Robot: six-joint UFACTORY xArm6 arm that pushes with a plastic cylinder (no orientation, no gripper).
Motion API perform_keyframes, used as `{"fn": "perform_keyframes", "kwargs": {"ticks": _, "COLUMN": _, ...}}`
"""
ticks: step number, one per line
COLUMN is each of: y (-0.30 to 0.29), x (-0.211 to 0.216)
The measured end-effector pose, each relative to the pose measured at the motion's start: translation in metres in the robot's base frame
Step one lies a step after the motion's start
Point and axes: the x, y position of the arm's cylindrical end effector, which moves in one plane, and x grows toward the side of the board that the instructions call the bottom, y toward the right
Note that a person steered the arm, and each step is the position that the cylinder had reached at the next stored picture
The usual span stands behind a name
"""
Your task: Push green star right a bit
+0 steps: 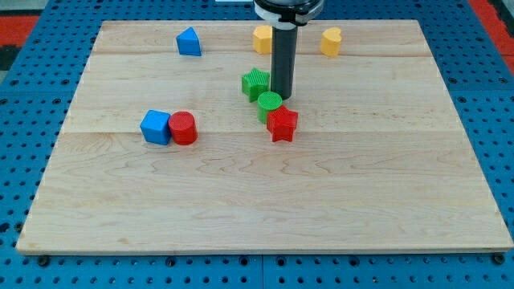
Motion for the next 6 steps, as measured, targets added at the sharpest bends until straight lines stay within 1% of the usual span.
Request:
{"fn": "perform_keyframes", "kwargs": {"ticks": 1, "y": 0.012, "x": -0.027}}
{"fn": "perform_keyframes", "kwargs": {"ticks": 2, "y": -0.020, "x": -0.047}}
{"fn": "perform_keyframes", "kwargs": {"ticks": 3, "y": -0.083, "x": -0.050}}
{"fn": "perform_keyframes", "kwargs": {"ticks": 4, "y": -0.119, "x": -0.045}}
{"fn": "perform_keyframes", "kwargs": {"ticks": 5, "y": -0.111, "x": -0.021}}
{"fn": "perform_keyframes", "kwargs": {"ticks": 6, "y": -0.055, "x": -0.021}}
